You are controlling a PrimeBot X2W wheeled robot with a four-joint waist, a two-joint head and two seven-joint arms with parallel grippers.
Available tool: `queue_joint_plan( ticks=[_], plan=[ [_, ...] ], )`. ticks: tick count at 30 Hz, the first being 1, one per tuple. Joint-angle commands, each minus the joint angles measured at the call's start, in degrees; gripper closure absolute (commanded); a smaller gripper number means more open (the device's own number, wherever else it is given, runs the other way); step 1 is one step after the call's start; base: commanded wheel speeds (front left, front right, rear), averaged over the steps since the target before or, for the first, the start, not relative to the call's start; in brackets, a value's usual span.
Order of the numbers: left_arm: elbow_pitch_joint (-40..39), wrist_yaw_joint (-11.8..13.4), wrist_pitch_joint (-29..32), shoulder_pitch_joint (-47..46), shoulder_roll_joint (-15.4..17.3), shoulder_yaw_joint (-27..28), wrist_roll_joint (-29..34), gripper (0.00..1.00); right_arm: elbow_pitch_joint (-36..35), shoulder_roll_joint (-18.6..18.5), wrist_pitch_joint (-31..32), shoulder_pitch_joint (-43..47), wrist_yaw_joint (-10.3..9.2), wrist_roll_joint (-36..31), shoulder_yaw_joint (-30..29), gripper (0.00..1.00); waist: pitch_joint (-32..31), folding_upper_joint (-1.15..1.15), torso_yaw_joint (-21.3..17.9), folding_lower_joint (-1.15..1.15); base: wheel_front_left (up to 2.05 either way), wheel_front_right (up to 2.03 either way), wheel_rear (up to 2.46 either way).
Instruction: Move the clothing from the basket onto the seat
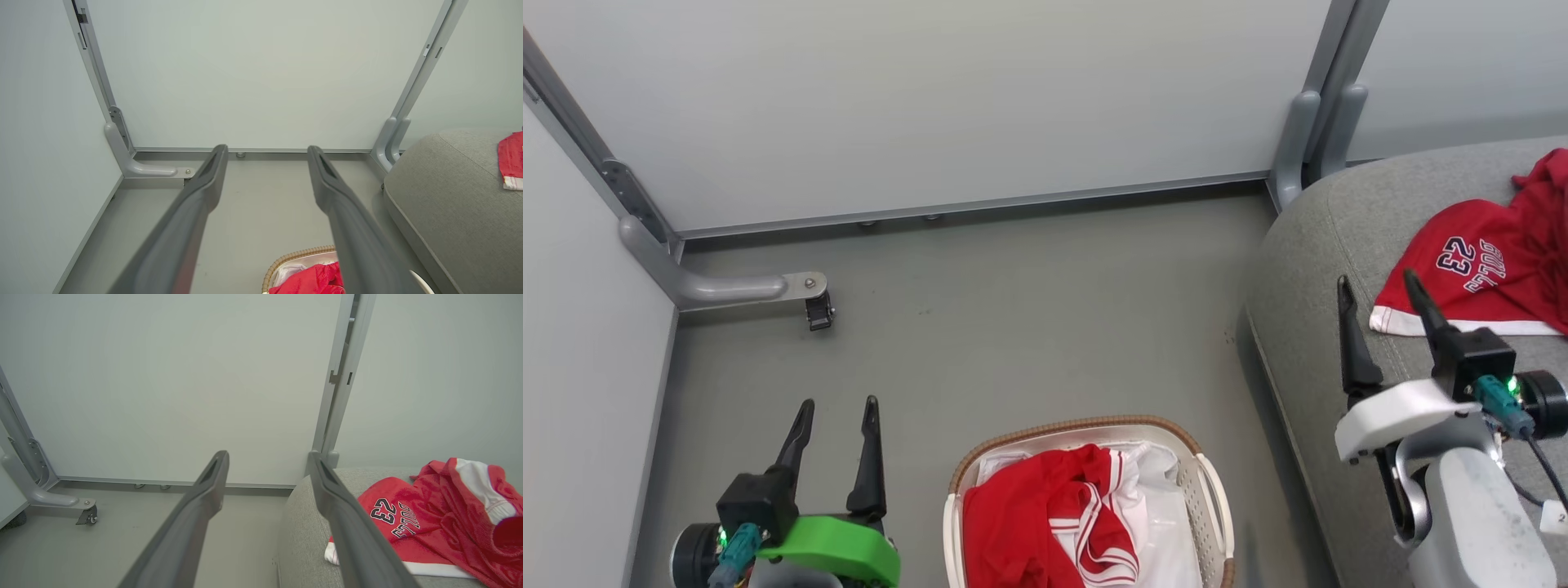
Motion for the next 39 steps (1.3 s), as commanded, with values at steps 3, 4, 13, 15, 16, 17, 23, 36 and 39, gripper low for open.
queue_joint_plan(
  ticks=[3,4,13,15,16,17,23,36,39],
  plan=[
    [-0.44,0.02,-0.19,3.06,-0.18,1.72,-0.29,0.0,-1.72,0.29,-0.28,3.95,-0.08,0.24,0.05,0.0,-1.18,0.62,0.58,0.01,0.0,0.0,0.0],
    [-0.4,-0.12,-0.19,3.71,-0.21,1.95,-0.21,0.0,-2.27,0.4,-0.28,4.83,-0.08,0.4,0.2,0.0,-1.4,0.62,0.6,0.01,0.0,0.0,0.0],
    [-0.98,0.02,-0.19,6.1,-0.24,1.95,-1.38,0.0,-6.8,0.5,-0.28,12.49,-0.08,2.97,5.52,0.0,-2.65,0.62,1.22,0.01,0.0,0.0,0.0],
    [-1.05,0.14,-0.19,6.13,-0.25,1.81,-1.47,0.0,-7.1,0.46,-0.28,13.42,-0.08,3.21,6.27,0.0,-2.77,0.62,1.29,0.01,0.0,0.0,0.0],
    [-1.06,0.14,-0.19,6.17,-0.25,1.78,-1.45,0.0,-7.28,0.47,-0.28,13.76,-0.08,3.44,6.63,0.0,-2.81,0.62,1.3,0.01,0.0,0.0,0.0],
    [-1.04,0.14,-0.19,6.23,-0.24,1.76,-1.38,0.0,-7.4,0.48,-0.28,14.14,-0.08,3.79,6.96,0.0,-2.87,0.62,1.28,0.01,0.0,0.0,0.0],
    [-0.6,-0.11,-0.19,6.0,-0.25,1.51,-0.52,0.0,-7.3,0.48,-0.28,14.92,-0.08,4.61,8.49,0.0,-2.95,0.62,1.07,0.01,0.0,0.0,0.0],
    [-0.34,-0.22,-0.19,5.27,-0.25,0.85,-0.39,0.0,-6.19,0.49,-0.28,14.19,-0.08,4.67,8.46,0.0,-2.98,0.62,0.76,0.01,0.0,0.0,0.0],
    [-0.37,-0.26,-0.19,5.11,-0.25,0.74,-0.42,0.0,-6.2,0.49,-0.28,14.12,-0.08,4.64,8.35,0.0,-2.9,0.62,0.78,0.01,0.0,0.0,0.0]
  ],
)
